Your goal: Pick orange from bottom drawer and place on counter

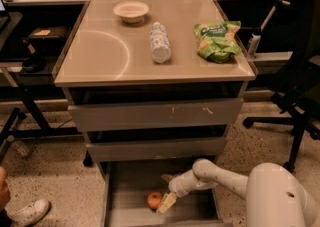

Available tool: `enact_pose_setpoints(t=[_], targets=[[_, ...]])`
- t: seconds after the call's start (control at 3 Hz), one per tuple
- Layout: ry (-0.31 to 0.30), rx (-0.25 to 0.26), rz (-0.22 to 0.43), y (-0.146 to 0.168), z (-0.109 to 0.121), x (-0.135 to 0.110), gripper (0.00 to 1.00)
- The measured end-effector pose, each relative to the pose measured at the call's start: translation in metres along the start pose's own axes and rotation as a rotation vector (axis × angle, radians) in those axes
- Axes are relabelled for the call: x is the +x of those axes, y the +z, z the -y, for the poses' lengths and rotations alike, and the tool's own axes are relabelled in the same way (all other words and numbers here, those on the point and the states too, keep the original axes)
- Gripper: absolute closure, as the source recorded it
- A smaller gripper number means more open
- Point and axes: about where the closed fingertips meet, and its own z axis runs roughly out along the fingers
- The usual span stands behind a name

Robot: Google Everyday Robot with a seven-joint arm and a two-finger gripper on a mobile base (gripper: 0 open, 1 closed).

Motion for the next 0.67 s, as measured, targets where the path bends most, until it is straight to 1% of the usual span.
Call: enact_pose_setpoints(t=[0.33,0.67], targets=[[0.0,0.0,0.0,0.0,0.0,0.0,0.0],[0.027,0.007,0.018,0.018,0.0,0.016,0.0]])
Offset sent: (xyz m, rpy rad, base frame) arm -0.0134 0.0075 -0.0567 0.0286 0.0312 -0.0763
